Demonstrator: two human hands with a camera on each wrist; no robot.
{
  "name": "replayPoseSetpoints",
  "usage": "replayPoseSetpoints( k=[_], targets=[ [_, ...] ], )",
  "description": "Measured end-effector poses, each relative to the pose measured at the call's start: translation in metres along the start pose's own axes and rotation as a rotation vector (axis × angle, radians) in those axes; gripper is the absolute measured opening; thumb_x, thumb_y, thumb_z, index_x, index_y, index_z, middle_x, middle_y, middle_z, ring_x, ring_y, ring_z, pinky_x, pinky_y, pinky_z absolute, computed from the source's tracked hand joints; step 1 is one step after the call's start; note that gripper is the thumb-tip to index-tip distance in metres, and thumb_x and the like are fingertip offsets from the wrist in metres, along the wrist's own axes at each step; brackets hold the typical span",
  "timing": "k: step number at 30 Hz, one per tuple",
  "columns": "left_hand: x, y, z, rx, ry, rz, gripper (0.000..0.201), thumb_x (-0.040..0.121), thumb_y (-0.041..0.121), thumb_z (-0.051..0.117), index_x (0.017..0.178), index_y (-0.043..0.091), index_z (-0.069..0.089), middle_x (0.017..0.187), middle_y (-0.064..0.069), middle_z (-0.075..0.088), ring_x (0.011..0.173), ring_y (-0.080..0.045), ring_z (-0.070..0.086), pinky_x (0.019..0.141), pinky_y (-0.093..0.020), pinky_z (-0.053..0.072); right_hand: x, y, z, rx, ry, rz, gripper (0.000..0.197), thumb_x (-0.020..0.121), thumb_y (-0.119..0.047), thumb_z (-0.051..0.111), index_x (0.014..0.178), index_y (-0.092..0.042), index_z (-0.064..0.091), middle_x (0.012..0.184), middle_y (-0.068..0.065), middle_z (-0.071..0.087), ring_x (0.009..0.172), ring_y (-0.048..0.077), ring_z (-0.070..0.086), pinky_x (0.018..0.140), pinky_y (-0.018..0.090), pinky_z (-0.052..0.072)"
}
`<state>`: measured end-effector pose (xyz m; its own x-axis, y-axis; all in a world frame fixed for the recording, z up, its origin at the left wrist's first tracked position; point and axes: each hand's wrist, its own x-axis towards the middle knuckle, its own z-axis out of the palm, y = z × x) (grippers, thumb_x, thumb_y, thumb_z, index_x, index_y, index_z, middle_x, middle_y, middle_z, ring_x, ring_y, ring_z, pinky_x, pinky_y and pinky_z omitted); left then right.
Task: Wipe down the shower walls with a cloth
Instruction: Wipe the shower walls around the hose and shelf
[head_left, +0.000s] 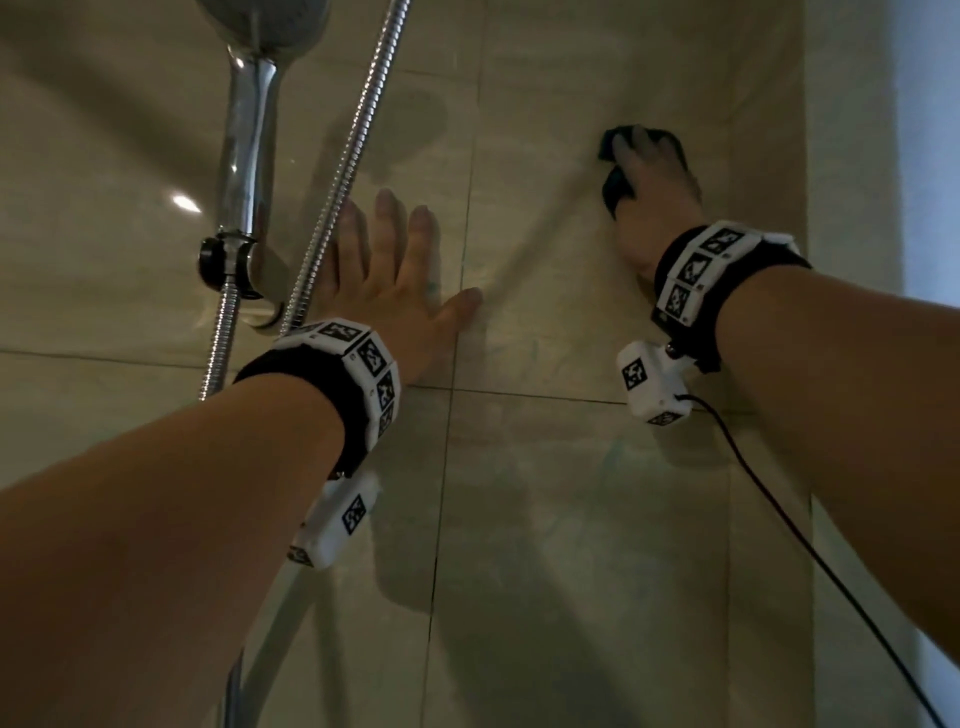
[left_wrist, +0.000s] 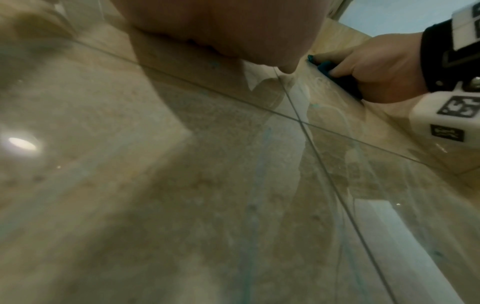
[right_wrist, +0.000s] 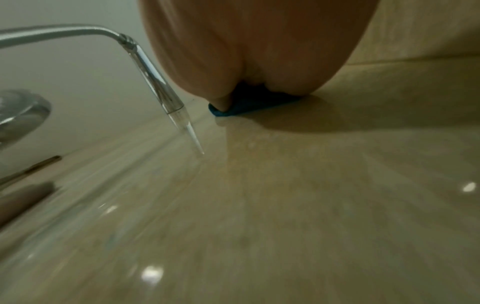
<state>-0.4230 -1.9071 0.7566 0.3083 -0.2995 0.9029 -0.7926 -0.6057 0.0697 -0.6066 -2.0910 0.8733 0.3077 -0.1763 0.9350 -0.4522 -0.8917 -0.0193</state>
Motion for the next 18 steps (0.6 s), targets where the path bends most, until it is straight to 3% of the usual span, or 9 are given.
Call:
replayPoseSetpoints(
  k=[7,12,15,18],
  targets=[
    [0.0,-0.001,-0.001,-0.01,-0.001,0.012,0.094,0.091,0.084,0.018,0.162,0.033,-0.017,0.169,0.0,-0.03,0.155,-0.035,-0.028,0.125,-0.056,-0.012,-0.071,-0.017,0.044,0.077,0.024,-0.094,0.07,0.101,-0.002,0.04,0.163,-0.024,0.017,0.172,-0.003,0.004,0.158,0.019,-0.002,0.128,0.041,-0.002],
    [0.0,-0.004,0.0,-0.001,0.005,0.013,0.091,0.092,0.083,0.015,0.161,0.034,-0.018,0.169,0.002,-0.029,0.156,-0.034,-0.025,0.125,-0.055,-0.011,-0.131,-0.022,0.074,0.038,-0.042,-0.196,0.076,0.096,-0.017,0.043,0.164,-0.03,0.01,0.172,-0.009,-0.003,0.157,0.012,-0.01,0.125,0.036,-0.01],
    [-0.001,-0.004,-0.001,-0.007,-0.001,0.018,0.089,0.094,0.081,0.015,0.161,0.034,-0.02,0.169,0.002,-0.031,0.156,-0.034,-0.027,0.125,-0.053,-0.013,-0.156,-0.032,0.076,0.006,-0.127,-0.21,0.076,0.099,-0.011,0.046,0.164,-0.028,0.01,0.172,-0.008,-0.002,0.157,0.016,-0.009,0.127,0.041,-0.006],
    [-0.002,-0.004,-0.004,-0.019,-0.024,0.028,0.088,0.095,0.08,0.014,0.161,0.034,-0.02,0.168,0.001,-0.032,0.155,-0.034,-0.029,0.124,-0.053,-0.014,-0.168,-0.033,0.071,0.021,-0.172,-0.242,0.073,0.104,-0.01,0.045,0.164,-0.03,0.009,0.171,-0.01,-0.003,0.157,0.014,-0.012,0.125,0.038,-0.011]
  ],
)
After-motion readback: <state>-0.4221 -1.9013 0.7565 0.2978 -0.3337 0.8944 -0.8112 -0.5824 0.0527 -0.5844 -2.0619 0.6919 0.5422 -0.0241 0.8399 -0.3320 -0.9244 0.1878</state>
